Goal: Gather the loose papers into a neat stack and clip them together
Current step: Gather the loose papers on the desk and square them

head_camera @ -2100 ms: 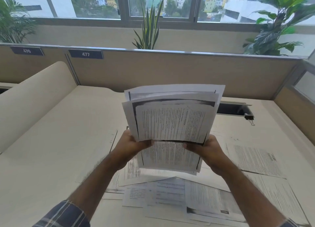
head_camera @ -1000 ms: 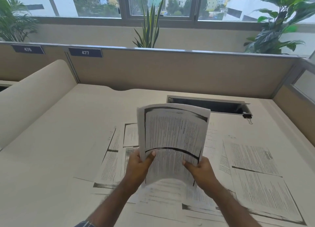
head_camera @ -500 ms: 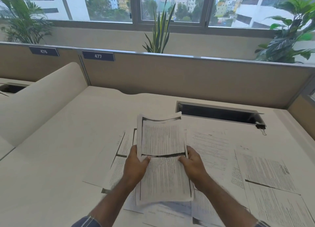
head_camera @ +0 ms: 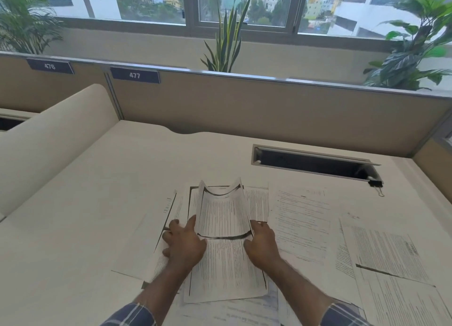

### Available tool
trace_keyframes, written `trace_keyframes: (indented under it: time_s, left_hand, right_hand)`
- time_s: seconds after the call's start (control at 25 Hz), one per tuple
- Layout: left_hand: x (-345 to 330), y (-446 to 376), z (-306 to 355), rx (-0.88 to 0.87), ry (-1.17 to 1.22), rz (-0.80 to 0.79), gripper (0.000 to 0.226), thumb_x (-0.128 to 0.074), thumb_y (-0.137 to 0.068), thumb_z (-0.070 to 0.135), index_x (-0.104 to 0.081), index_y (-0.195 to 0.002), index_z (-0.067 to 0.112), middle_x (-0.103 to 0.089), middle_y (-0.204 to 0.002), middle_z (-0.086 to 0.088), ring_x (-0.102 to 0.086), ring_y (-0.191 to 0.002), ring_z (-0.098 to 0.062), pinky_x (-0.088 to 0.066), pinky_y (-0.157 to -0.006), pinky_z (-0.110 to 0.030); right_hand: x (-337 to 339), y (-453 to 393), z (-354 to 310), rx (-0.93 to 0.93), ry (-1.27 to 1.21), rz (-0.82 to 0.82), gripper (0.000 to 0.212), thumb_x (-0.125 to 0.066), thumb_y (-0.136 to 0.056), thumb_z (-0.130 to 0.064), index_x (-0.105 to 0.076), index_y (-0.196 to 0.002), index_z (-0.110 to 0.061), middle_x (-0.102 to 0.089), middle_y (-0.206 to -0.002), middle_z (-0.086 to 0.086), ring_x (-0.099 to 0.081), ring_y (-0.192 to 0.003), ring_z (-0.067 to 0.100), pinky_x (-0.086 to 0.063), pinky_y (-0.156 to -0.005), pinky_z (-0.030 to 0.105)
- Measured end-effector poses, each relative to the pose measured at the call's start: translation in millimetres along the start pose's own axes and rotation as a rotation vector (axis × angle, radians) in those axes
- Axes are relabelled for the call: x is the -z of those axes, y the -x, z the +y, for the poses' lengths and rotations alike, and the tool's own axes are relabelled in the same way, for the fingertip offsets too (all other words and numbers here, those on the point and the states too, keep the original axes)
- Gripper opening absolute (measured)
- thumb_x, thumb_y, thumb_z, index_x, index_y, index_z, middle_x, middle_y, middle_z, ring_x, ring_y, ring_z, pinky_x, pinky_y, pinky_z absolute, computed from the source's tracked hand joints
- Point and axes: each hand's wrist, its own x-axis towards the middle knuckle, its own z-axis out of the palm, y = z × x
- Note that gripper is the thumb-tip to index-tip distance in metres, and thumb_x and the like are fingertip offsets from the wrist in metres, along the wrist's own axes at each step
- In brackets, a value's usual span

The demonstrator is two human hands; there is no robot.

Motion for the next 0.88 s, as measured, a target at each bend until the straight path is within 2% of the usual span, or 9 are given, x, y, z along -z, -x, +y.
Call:
trace_keyframes:
  time_s: [0.16,0.24,0.32,0.44,0.48,0.6,0.72,0.8,0.88]
  left_hand:
    - [1.5,-5.5,2.4,-0.029,0.128,-0.027,0.075,-0.07,-0.083,0.024,-0.037,-0.15,0.023,-0.034,-0.144,-0.022,-0.055,-0.119,-0.035,-0.05,-0.101,-0.042]
    - [5.5,-2.3,4.7,-0.056,0.152,-0.05,0.071,-0.071,-0.083,0.018,-0.04,-0.147,0.019,-0.04,-0.138,-0.022,-0.061,-0.108,-0.032,-0.05,-0.097,-0.035]
    - [10.3,0.5,6.9,-0.071,0.158,-0.038,0.064,-0.07,-0.082,0.018,-0.047,-0.141,0.02,-0.048,-0.128,-0.019,-0.063,-0.097,-0.03,-0.053,-0.092,-0.034]
    - [10.7,0.1,2.7,-0.104,0.207,-0.028,0.053,-0.066,-0.075,0.018,-0.058,-0.128,0.02,-0.064,-0.111,-0.01,-0.069,-0.089,-0.025,-0.061,-0.085,-0.038]
    - [10.4,1.6,1.5,-0.109,0.242,-0.02,0.049,-0.065,-0.075,0.015,-0.06,-0.124,0.018,-0.069,-0.107,-0.007,-0.07,-0.089,-0.023,-0.062,-0.082,-0.038]
    - [13.5,12.6,1.1,-0.109,0.374,0.0,0.048,-0.072,-0.075,0.009,-0.062,-0.121,0.018,-0.072,-0.103,0.001,-0.07,-0.091,-0.02,-0.06,-0.083,-0.035]
    - [16.2,14.7,-4.1,-0.068,0.569,-0.055,0.054,-0.077,-0.077,0.008,-0.059,-0.127,0.021,-0.07,-0.102,0.0,-0.068,-0.094,-0.02,-0.056,-0.086,-0.036]
    - [22.2,14.9,-6.6,-0.063,0.674,-0.113,0.063,-0.083,-0.076,0.015,-0.056,-0.132,0.023,-0.067,-0.113,-0.007,-0.066,-0.102,-0.022,-0.053,-0.086,-0.036]
    - [28.6,17.8,-4.9,-0.082,0.794,-0.224,0.086,-0.09,-0.067,0.035,-0.046,-0.141,0.03,-0.06,-0.125,-0.009,-0.06,-0.115,-0.023,-0.049,-0.091,-0.037]
  right_hand:
    - [2.4,0.3,-6.3,-0.088,-0.135,0.001,0.03,-0.055,-0.08,-0.001,-0.06,-0.109,-0.005,-0.06,-0.107,0.013,-0.057,-0.094,0.021,-0.051,-0.083,0.03]
    - [8.3,3.4,-11.1,-0.158,-0.328,0.008,0.026,-0.059,-0.08,-0.001,-0.06,-0.105,-0.006,-0.065,-0.101,0.009,-0.061,-0.088,0.018,-0.056,-0.077,0.032]
    - [14.1,7.1,-15.0,-0.278,-0.576,-0.026,0.035,-0.067,-0.078,0.001,-0.054,-0.108,-0.012,-0.064,-0.101,0.003,-0.062,-0.09,0.016,-0.053,-0.072,0.027]
    - [15.4,7.8,-18.4,-0.439,-0.843,-0.118,0.046,-0.069,-0.074,0.01,-0.055,-0.115,-0.008,-0.067,-0.109,0.01,-0.066,-0.099,0.027,-0.057,-0.082,0.038]
    - [16.0,9.2,-19.7,-0.447,-0.873,-0.155,0.047,-0.067,-0.075,0.013,-0.058,-0.117,-0.005,-0.068,-0.108,0.011,-0.067,-0.098,0.028,-0.058,-0.081,0.039]
    - [27.3,15.5,-22.9,-0.379,-0.845,-0.218,0.042,-0.063,-0.079,0.014,-0.063,-0.116,-0.005,-0.071,-0.101,0.009,-0.068,-0.092,0.025,-0.058,-0.074,0.032]
    - [54.4,21.1,-23.8,-0.312,-0.877,-0.242,0.037,-0.063,-0.081,0.01,-0.066,-0.113,-0.008,-0.073,-0.107,0.013,-0.07,-0.099,0.029,-0.057,-0.091,0.045]
    - [75.4,26.0,-24.3,-0.271,-0.957,-0.279,0.036,-0.065,-0.081,0.008,-0.067,-0.113,-0.008,-0.075,-0.106,0.015,-0.071,-0.099,0.033,-0.055,-0.093,0.052]
    - [97.3,33.2,-24.2,-0.192,-1.008,-0.335,0.036,-0.068,-0.08,0.007,-0.068,-0.113,-0.008,-0.075,-0.107,0.016,-0.072,-0.1,0.035,-0.056,-0.091,0.055]
